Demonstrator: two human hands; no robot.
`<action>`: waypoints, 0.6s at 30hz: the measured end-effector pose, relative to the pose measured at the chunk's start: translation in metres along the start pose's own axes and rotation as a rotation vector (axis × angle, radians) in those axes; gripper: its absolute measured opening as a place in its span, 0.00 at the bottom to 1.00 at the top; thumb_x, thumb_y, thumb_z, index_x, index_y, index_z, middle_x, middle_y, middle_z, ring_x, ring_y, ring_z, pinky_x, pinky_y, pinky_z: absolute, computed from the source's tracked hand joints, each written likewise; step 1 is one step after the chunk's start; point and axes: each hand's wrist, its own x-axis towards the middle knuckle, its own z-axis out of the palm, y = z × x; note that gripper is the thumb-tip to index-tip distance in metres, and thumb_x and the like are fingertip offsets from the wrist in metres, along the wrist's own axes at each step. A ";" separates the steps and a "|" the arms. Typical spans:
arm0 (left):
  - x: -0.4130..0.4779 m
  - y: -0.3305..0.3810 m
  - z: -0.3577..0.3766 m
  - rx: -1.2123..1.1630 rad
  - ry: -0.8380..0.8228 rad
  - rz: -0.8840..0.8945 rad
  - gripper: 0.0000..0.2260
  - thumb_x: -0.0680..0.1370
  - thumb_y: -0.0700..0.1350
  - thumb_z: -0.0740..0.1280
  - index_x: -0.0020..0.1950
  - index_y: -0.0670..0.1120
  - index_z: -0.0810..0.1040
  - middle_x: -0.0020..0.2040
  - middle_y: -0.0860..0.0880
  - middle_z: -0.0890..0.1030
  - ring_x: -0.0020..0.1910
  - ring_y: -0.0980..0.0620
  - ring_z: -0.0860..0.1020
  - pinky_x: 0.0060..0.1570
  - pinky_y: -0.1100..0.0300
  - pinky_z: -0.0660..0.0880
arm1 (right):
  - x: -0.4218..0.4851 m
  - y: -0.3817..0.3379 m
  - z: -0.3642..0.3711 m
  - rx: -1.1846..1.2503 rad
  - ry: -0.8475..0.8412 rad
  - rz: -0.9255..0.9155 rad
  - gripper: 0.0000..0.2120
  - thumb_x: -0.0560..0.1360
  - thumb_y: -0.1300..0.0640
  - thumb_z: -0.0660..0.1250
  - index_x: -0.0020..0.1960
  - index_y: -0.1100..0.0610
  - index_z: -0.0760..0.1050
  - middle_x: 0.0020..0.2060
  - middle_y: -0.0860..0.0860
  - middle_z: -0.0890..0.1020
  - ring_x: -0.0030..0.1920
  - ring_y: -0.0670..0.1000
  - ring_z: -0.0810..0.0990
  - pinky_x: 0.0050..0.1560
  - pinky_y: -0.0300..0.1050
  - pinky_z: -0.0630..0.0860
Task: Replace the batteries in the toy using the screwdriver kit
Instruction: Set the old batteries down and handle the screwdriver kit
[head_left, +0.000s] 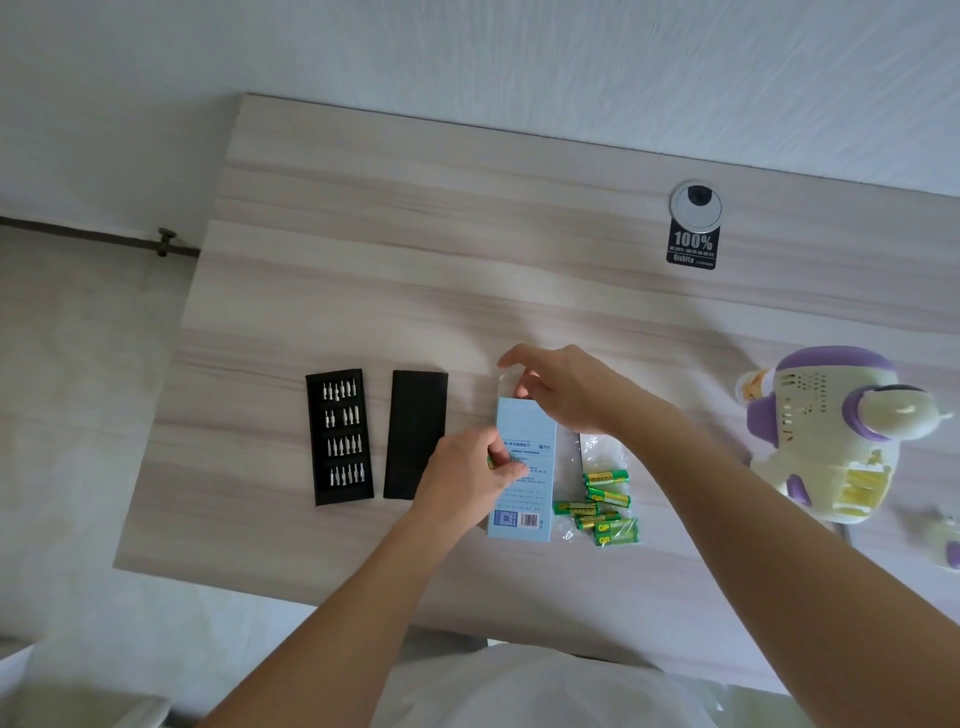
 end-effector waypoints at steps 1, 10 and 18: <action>0.000 -0.001 -0.001 -0.001 -0.013 0.000 0.13 0.78 0.50 0.71 0.41 0.47 0.71 0.48 0.51 0.82 0.45 0.55 0.83 0.37 0.57 0.83 | -0.002 0.001 0.001 -0.003 0.058 -0.005 0.15 0.82 0.61 0.56 0.65 0.51 0.73 0.54 0.50 0.85 0.49 0.53 0.80 0.46 0.48 0.75; -0.014 0.037 -0.029 -1.287 0.015 -0.307 0.07 0.82 0.38 0.60 0.52 0.38 0.77 0.44 0.41 0.76 0.37 0.48 0.77 0.40 0.56 0.77 | -0.073 -0.020 0.018 0.412 0.504 0.022 0.03 0.75 0.54 0.71 0.46 0.53 0.79 0.36 0.44 0.81 0.36 0.45 0.79 0.40 0.38 0.76; -0.021 0.061 -0.024 -1.467 -0.076 -0.227 0.10 0.84 0.37 0.57 0.57 0.40 0.79 0.39 0.45 0.77 0.38 0.48 0.83 0.43 0.51 0.82 | -0.086 -0.041 0.044 0.634 0.577 0.237 0.08 0.71 0.49 0.75 0.47 0.49 0.78 0.36 0.44 0.81 0.36 0.41 0.79 0.38 0.34 0.75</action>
